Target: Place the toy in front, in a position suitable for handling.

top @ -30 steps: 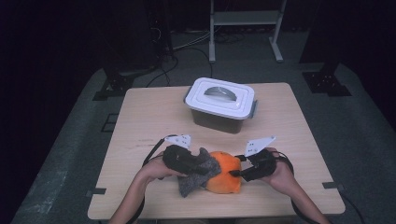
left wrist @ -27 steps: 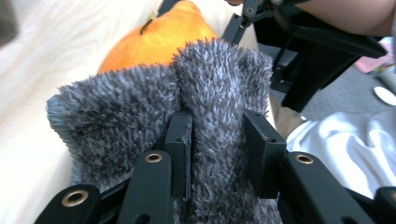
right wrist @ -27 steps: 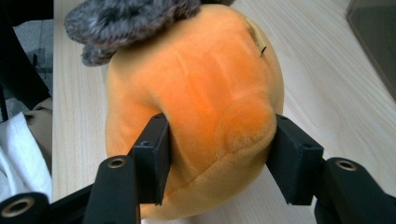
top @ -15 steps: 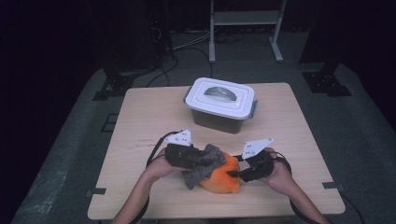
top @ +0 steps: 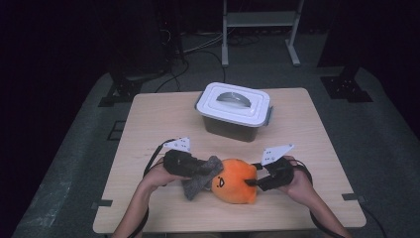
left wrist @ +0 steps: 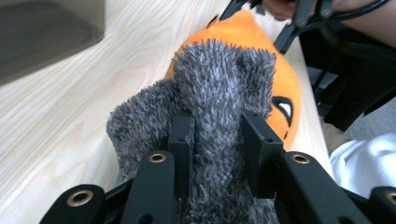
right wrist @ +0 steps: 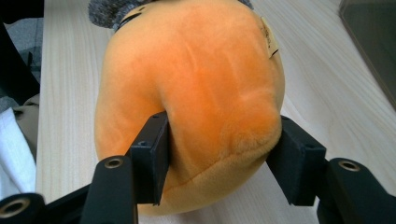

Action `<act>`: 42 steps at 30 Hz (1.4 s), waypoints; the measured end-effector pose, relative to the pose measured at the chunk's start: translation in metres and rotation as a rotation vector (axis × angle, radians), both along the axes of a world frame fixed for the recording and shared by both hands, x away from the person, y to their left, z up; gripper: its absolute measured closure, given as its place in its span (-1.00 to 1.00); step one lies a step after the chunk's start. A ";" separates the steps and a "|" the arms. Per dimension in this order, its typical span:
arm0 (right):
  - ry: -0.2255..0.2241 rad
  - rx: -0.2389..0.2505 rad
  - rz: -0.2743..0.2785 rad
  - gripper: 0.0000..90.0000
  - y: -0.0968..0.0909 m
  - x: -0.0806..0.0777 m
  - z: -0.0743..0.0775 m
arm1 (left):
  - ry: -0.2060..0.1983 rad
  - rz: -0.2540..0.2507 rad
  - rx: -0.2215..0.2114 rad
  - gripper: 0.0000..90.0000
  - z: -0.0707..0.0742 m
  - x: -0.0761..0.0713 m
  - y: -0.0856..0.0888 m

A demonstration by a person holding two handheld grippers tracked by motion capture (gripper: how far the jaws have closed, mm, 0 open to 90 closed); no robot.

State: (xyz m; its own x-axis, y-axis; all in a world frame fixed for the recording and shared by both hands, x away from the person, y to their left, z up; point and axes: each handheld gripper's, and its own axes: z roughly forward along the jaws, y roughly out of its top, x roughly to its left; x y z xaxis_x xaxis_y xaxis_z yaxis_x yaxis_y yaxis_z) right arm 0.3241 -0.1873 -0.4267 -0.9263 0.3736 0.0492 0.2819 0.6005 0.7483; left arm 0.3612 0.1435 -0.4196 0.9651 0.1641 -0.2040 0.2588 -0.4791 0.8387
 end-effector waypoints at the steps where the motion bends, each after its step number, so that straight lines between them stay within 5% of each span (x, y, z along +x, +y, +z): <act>1: 0.001 -0.002 -0.002 -0.06 0.000 0.000 0.000 | -0.014 -0.021 -0.013 0.50 0.002 -0.003 -0.003; 7: 0.003 -0.007 -0.006 -0.07 -0.001 0.001 0.000 | -0.106 -0.143 -0.008 0.45 0.012 -0.020 -0.030; 12: 0.002 0.003 -0.008 -0.07 -0.002 0.000 -0.001 | -0.115 -0.105 0.042 0.47 0.006 -0.014 -0.018; 16: -0.009 0.005 -0.007 -0.06 0.001 0.001 0.001 | -0.085 -0.058 0.029 0.48 0.001 -0.008 -0.008; 23: -0.090 -0.043 0.044 -0.03 0.016 -0.009 0.010 | -0.164 -0.093 -0.030 0.48 0.022 -0.020 -0.032; 27: -0.132 -0.059 0.063 -0.05 0.025 -0.015 0.014 | -0.181 -0.098 0.021 0.48 0.022 -0.025 -0.043; 36: 0.001 0.051 0.052 -0.31 0.008 -0.005 0.010 | -0.076 -0.063 0.011 0.50 0.008 -0.012 -0.021; 40: 0.028 0.058 0.055 -0.31 0.010 -0.004 0.004 | -0.073 -0.061 0.013 0.50 0.008 -0.012 -0.020; 42: 0.033 0.053 0.049 -0.15 0.013 -0.004 0.005 | -0.083 -0.059 0.020 0.50 0.011 -0.012 -0.022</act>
State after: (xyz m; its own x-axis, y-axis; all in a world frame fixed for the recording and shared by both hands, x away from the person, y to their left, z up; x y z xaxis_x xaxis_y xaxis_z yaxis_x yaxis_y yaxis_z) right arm 0.3200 -0.1743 -0.4219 -0.9408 0.3243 0.0985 0.2783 0.5736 0.7704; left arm 0.3488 0.1212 -0.4083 0.9866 0.1098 -0.1206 0.1600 -0.5086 0.8460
